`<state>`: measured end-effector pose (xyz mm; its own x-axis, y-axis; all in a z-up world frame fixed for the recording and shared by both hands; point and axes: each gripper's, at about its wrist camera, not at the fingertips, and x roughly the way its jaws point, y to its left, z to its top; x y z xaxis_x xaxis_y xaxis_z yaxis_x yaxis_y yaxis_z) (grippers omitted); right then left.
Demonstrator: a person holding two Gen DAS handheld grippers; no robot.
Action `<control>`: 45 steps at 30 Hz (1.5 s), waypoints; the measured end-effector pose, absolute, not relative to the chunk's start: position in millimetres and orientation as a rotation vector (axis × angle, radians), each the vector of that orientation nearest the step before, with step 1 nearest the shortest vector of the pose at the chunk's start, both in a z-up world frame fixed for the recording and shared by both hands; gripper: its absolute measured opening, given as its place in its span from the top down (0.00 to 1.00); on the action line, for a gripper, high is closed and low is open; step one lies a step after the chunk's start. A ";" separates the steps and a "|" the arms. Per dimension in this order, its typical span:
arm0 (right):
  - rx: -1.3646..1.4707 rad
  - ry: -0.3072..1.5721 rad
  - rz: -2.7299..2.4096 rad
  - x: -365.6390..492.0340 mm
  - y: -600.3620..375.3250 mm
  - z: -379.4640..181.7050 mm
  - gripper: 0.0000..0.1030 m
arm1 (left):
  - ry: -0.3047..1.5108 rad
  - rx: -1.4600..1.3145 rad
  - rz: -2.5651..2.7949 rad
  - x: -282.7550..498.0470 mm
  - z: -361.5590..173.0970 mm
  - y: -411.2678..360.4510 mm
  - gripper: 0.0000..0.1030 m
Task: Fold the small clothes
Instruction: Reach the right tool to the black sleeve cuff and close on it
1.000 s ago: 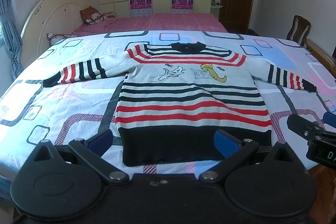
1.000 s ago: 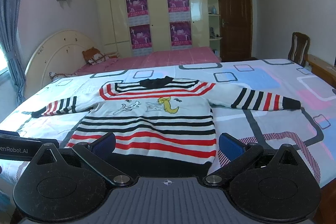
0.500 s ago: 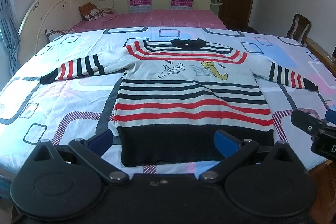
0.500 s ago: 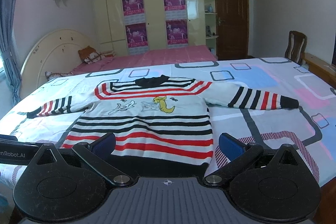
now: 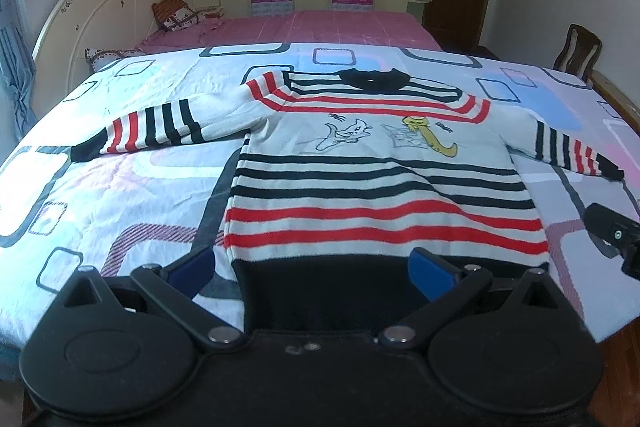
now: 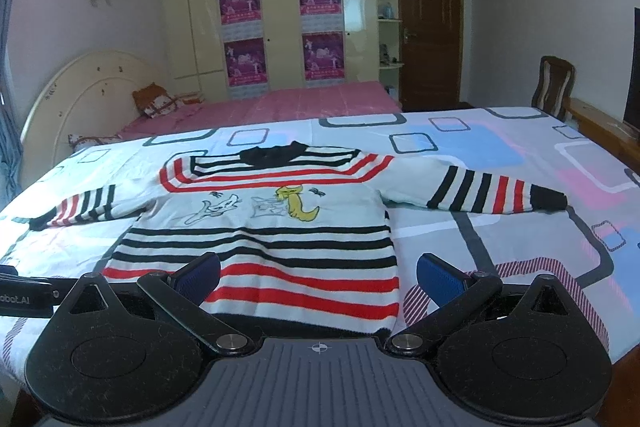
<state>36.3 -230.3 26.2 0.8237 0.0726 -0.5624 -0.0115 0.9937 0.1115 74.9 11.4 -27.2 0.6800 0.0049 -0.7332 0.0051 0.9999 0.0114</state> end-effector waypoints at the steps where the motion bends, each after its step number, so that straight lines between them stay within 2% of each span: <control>1: 0.103 0.604 0.038 40.5 -229.3 24.9 0.00 | 0.826 0.012 0.000 80.0 -28.6 13.8 0.00; 18: 0.102 0.645 -0.140 137.8 -204.9 10.8 0.00 | 0.850 0.054 -0.076 198.6 -50.2 61.2 0.00; 26: 0.087 0.647 -0.197 170.4 -215.3 1.6 0.00 | 0.847 0.061 -0.087 245.2 -60.8 57.5 0.00; 35: 0.116 0.668 -0.193 220.6 -281.9 -27.9 0.00 | 0.843 0.038 -0.047 284.2 -80.3 24.7 0.00; 45: 0.188 0.716 -0.311 262.3 -402.7 -71.3 0.01 | 0.869 0.035 -0.045 332.2 -109.4 -37.1 0.02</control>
<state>262.3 -402.7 -71.3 0.7111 -0.2145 -0.6696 0.3423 0.9375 0.0633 332.2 -37.1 -109.4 0.6447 -0.0255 -0.7640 0.0539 0.9985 0.0121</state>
